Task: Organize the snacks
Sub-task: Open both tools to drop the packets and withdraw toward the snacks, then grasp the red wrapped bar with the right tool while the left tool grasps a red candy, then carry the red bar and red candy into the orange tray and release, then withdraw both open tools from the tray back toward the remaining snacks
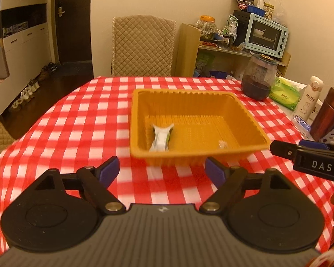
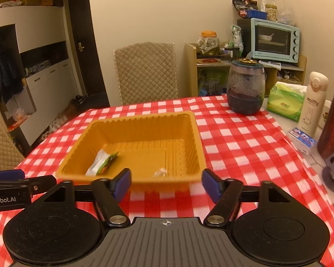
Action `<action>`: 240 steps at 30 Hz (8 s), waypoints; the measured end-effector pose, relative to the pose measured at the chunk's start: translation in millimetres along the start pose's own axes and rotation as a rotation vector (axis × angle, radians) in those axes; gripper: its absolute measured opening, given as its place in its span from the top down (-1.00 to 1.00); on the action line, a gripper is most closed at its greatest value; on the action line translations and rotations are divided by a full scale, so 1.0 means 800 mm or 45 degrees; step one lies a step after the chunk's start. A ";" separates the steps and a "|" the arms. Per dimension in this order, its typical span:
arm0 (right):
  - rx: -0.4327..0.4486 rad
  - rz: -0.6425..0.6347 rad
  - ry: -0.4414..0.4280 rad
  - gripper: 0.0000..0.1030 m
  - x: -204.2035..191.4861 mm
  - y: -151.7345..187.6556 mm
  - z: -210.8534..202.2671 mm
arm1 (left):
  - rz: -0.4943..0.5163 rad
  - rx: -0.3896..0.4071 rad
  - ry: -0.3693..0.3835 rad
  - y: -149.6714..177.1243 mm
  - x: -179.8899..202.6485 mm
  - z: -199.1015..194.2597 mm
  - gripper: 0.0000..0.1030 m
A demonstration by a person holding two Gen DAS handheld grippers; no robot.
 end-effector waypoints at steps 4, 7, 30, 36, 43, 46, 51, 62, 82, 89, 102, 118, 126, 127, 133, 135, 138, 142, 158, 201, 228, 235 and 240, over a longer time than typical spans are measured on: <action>-0.033 0.014 0.007 -0.44 0.000 0.019 -0.036 | -0.005 -0.014 -0.033 0.019 -0.004 -0.038 -0.64; -0.052 0.041 0.022 -0.44 0.006 0.032 -0.065 | -0.029 -0.024 -0.045 0.032 -0.007 -0.067 -0.69; -0.133 0.024 -0.053 -0.44 -0.020 0.119 -0.199 | -0.013 -0.118 -0.048 0.123 0.010 -0.182 -0.71; -0.138 -0.008 -0.071 -0.44 -0.025 0.124 -0.192 | -0.001 -0.144 -0.047 0.132 0.011 -0.174 -0.71; -0.175 -0.049 -0.104 -0.44 -0.035 0.135 -0.166 | 0.040 -0.158 -0.059 0.136 0.008 -0.155 -0.71; -0.204 -0.071 -0.129 -0.43 -0.041 0.144 -0.151 | 0.042 -0.179 -0.060 0.141 0.003 -0.144 -0.71; -0.260 -0.115 -0.161 -0.15 -0.050 0.159 -0.124 | 0.043 -0.203 -0.065 0.148 -0.005 -0.129 -0.71; -0.334 -0.245 -0.192 0.16 -0.064 0.181 -0.084 | 0.022 -0.238 -0.057 0.161 -0.016 -0.106 -0.71; -0.255 -0.200 -0.156 0.48 -0.046 0.167 -0.101 | 0.063 -0.258 0.056 0.166 0.020 -0.085 -0.53; -0.237 -0.128 -0.063 0.48 -0.006 0.156 -0.103 | 0.149 -0.255 0.158 0.167 0.065 -0.059 -0.16; -0.250 -0.087 -0.037 0.48 0.014 0.160 -0.100 | 0.193 -0.290 0.188 0.169 0.093 -0.021 0.60; -0.215 -0.083 -0.064 0.48 -0.001 0.145 -0.112 | 0.143 -0.263 0.113 0.160 0.074 -0.072 0.68; -0.181 -0.094 -0.096 0.48 -0.019 0.129 -0.124 | 0.105 -0.225 0.067 0.135 0.061 -0.094 0.68; -0.177 -0.096 -0.098 0.48 -0.021 0.128 -0.125 | 0.102 -0.220 0.064 0.133 0.061 -0.096 0.68; -0.163 -0.103 -0.099 0.48 -0.027 0.121 -0.133 | 0.085 -0.198 0.057 0.124 0.058 -0.107 0.68; -0.162 -0.103 -0.096 0.48 -0.027 0.119 -0.135 | 0.080 -0.195 0.056 0.122 0.058 -0.109 0.68; -0.164 -0.104 -0.090 0.48 -0.027 0.117 -0.137 | 0.078 -0.188 0.058 0.119 0.058 -0.111 0.68; -0.167 -0.104 -0.086 0.48 -0.026 0.111 -0.136 | 0.073 -0.174 0.063 0.111 0.059 -0.111 0.68; -0.150 -0.096 -0.064 0.48 -0.009 0.060 -0.100 | 0.053 -0.113 0.093 0.047 0.059 -0.071 0.68; -0.227 0.061 -0.095 0.48 0.011 -0.030 0.124 | 0.012 -0.077 0.072 -0.057 0.018 0.149 0.46; -0.150 0.196 -0.052 -0.35 0.040 -0.011 0.075 | -0.022 -0.076 0.027 -0.001 -0.009 0.045 -0.06; -0.169 0.195 -0.025 -0.35 0.040 0.012 -0.001 | -0.114 -0.097 0.003 0.020 -0.014 -0.017 -0.30; -0.164 0.247 -0.022 -0.35 0.034 0.020 -0.054 | -0.134 -0.092 -0.011 0.030 -0.012 -0.067 -0.47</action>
Point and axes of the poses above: each gripper's, at about its wrist camera, not at the fingertips, and z roughly the way its jaws point, x to its right, y to its underside, the point moved 7 cm from there along z, roughly the way its jaws point, and after that the axes turned 9 degrees about x, right-handed, at the moved point
